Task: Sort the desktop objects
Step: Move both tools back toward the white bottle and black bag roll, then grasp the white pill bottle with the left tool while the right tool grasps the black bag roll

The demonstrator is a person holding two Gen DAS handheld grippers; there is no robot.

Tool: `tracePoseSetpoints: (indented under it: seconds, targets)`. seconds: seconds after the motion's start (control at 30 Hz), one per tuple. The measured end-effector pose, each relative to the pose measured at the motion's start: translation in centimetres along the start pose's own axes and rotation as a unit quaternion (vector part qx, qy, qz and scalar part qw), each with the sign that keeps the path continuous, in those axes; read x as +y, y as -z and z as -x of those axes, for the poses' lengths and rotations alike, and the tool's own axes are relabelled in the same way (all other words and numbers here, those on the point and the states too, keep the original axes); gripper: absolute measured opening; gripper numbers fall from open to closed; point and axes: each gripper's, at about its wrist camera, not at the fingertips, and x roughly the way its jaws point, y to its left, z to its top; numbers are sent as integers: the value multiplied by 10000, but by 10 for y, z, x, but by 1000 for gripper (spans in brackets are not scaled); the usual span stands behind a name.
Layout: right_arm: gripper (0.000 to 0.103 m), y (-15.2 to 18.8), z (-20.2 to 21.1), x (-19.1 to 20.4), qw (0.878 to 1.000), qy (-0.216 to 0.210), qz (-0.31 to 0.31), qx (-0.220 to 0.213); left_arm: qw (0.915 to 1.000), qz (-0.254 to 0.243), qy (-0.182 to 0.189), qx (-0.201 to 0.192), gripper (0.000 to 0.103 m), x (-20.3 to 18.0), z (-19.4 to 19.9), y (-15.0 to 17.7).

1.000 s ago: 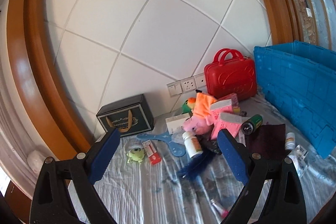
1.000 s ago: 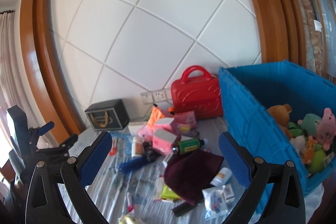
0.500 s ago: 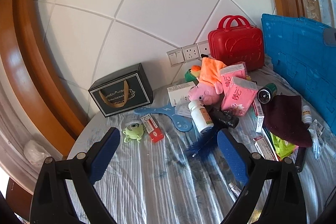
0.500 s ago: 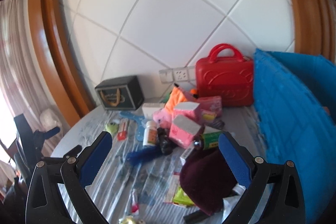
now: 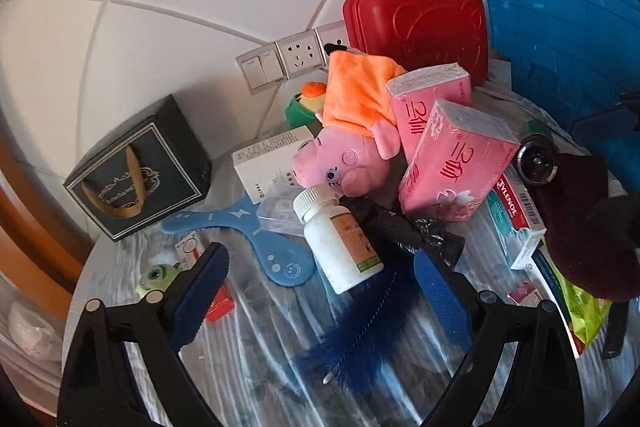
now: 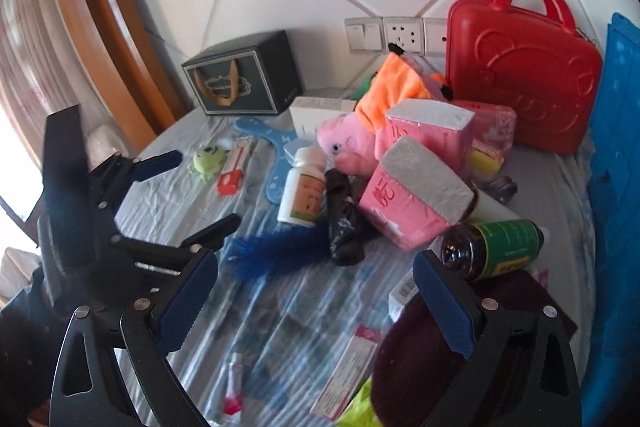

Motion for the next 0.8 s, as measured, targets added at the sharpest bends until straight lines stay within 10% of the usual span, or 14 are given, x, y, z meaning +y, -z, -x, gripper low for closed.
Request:
tracePoseSetpoints:
  seconds: [0.37, 0.8]
  targets:
    - [92, -5, -69, -15, 9974, -436, 180, 541, 9973, 110, 395, 608, 95, 3, -98, 11]
    - [78, -21, -144, -10, 9910, -790, 290, 1038, 9929, -1, 660, 985, 58, 30, -118, 28]
